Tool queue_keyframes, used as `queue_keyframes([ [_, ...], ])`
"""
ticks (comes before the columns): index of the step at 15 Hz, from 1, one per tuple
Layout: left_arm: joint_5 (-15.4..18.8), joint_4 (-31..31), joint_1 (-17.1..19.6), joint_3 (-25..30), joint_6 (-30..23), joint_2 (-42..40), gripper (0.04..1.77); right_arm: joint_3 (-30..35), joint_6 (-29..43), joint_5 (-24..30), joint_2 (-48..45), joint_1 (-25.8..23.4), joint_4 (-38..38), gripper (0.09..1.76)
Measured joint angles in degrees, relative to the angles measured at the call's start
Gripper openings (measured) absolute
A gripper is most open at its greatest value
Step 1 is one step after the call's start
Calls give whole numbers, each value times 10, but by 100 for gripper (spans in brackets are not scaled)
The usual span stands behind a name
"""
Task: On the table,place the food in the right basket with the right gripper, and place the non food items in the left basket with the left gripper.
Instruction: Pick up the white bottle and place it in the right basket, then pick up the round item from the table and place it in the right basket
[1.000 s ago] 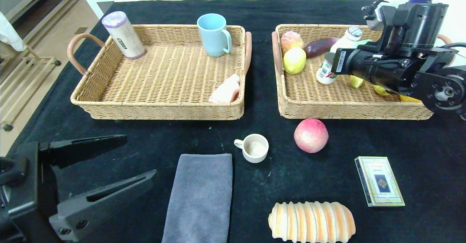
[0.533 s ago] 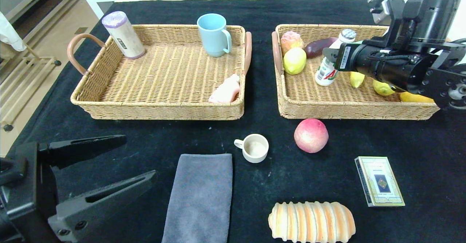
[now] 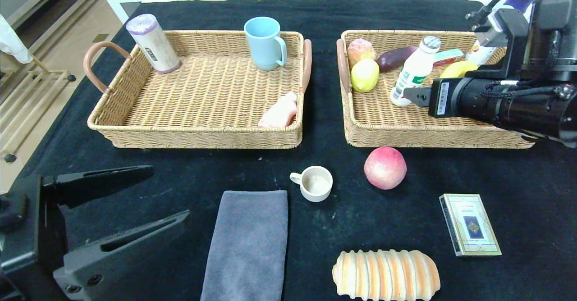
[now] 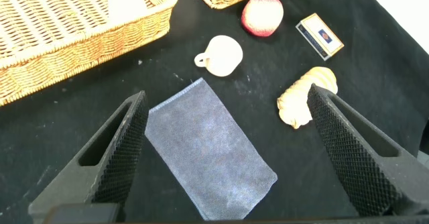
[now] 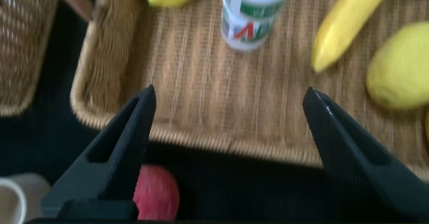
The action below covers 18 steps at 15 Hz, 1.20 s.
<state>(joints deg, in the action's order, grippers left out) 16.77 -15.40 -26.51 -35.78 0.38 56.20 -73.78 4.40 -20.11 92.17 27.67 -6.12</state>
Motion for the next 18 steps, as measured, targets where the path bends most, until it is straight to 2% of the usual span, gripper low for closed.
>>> queue_keyframes([
  [3,-1,0,0,0,0,1,172,0,59,-43,-33,63,106,163],
  [7,-1,0,0,0,0,1,172,-68,183,-45,-45,118,286,167],
  [9,-1,0,0,0,0,1,172,-103,236,-44,-33,131,345,167],
  [14,-1,0,0,-1,0,0,172,-148,306,-44,28,144,376,169],
  [18,-1,0,0,-1,3,-1,172,-172,324,-45,73,141,377,170],
])
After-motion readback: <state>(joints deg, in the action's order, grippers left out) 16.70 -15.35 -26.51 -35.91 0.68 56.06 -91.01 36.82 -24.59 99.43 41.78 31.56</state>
